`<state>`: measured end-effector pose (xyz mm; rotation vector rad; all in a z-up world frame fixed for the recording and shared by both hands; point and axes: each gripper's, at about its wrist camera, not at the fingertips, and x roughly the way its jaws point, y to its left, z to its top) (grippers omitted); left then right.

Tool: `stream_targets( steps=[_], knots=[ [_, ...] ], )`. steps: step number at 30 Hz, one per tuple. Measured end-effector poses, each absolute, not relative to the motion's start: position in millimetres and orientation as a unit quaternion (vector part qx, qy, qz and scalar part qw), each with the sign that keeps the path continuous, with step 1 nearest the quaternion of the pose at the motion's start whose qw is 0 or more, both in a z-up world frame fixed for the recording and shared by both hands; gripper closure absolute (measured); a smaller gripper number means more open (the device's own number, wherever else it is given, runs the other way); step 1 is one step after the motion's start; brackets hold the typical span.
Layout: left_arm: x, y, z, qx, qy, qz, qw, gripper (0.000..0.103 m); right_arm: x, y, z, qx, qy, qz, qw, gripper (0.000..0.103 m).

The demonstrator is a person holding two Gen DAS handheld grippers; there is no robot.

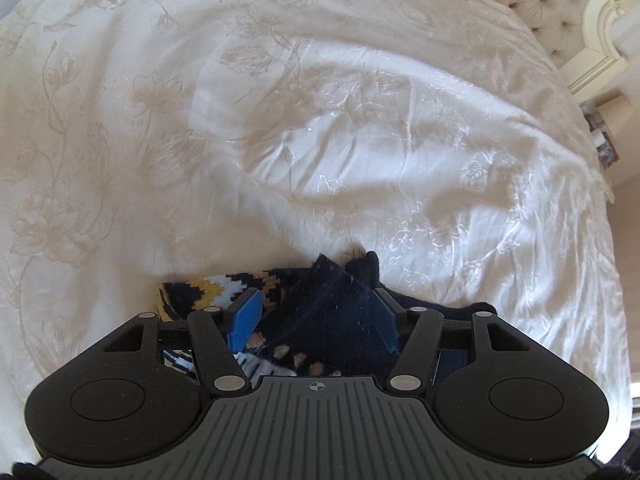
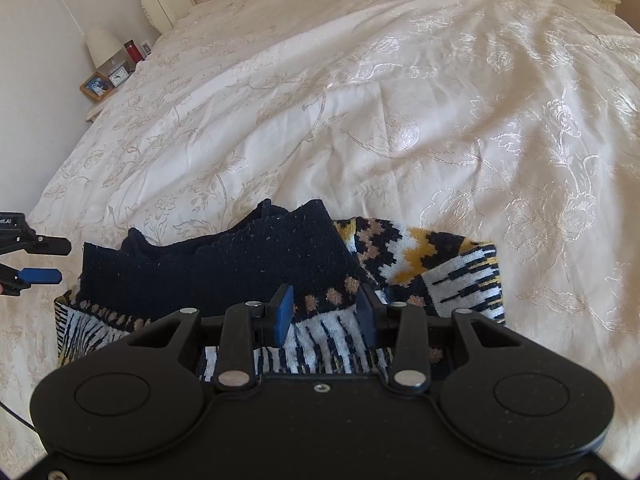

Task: Fold small clothes
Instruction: 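Carry the hem toward the collar with both grippers and lay it down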

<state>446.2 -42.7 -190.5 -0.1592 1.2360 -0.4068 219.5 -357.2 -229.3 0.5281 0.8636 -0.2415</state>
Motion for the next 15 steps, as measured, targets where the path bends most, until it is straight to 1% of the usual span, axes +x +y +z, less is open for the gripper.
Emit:
stream_targets(
  steps=[5, 11, 12, 13, 15],
  knots=[
    [401, -33, -197, -0.013, 0.543, -0.207, 0.814, 0.044, 233, -359, -237, 0.228, 0.422, -0.111, 0.87, 0.056],
    [346, -31, -231, 0.085, 0.543, -0.24, 0.801, 0.044, 248, -360, -247, 0.194, 0.438, -0.107, 0.871, 0.056],
    [341, -30, -239, 0.103, 0.55, -0.236, 0.795, 0.044, 250, -360, -249, 0.194, 0.441, -0.106, 0.87, 0.056],
    [337, -29, -246, 0.118, 0.554, -0.232, 0.791, 0.044, 251, -360, -250, 0.194, 0.443, -0.104, 0.869, 0.053],
    [331, -26, -251, 0.133, 0.545, -0.242, 0.792, 0.044, 253, -360, -252, 0.192, 0.448, -0.102, 0.867, 0.051]
  ],
)
